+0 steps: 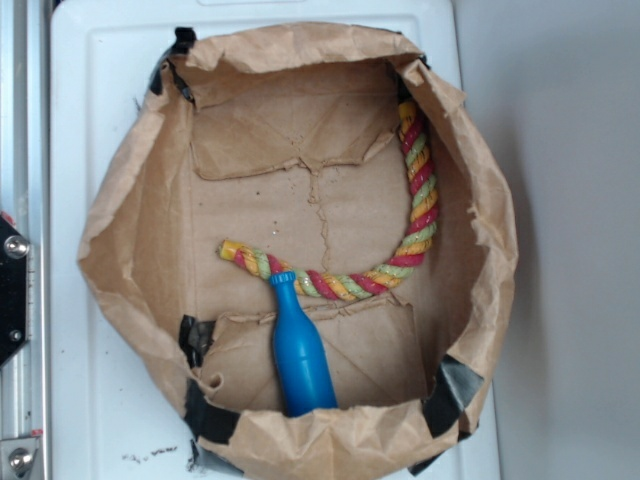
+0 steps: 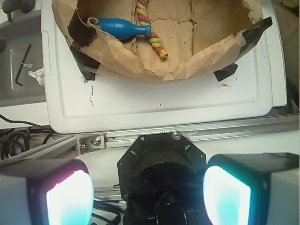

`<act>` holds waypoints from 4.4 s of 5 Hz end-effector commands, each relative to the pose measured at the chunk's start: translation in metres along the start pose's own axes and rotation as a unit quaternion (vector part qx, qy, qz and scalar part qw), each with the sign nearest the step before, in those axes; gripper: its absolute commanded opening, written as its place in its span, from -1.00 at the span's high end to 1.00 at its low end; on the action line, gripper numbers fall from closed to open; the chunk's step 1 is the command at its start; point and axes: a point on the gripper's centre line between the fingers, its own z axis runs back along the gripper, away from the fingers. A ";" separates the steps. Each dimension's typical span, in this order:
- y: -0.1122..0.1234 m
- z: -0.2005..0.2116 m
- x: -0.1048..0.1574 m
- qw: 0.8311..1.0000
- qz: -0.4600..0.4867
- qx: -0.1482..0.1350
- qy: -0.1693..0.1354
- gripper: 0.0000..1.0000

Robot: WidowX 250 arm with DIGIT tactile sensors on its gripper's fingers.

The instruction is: Grab the blue bottle.

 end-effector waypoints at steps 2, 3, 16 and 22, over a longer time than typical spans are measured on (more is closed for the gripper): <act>-0.009 0.000 0.050 0.999 0.007 0.009 -0.048 -1.00; -0.014 -0.018 0.098 0.997 0.026 0.040 -0.057 -1.00; -0.038 -0.163 0.122 0.800 -0.585 -0.029 -0.128 -1.00; -0.080 -0.194 0.145 0.799 -0.592 -0.051 -0.092 1.00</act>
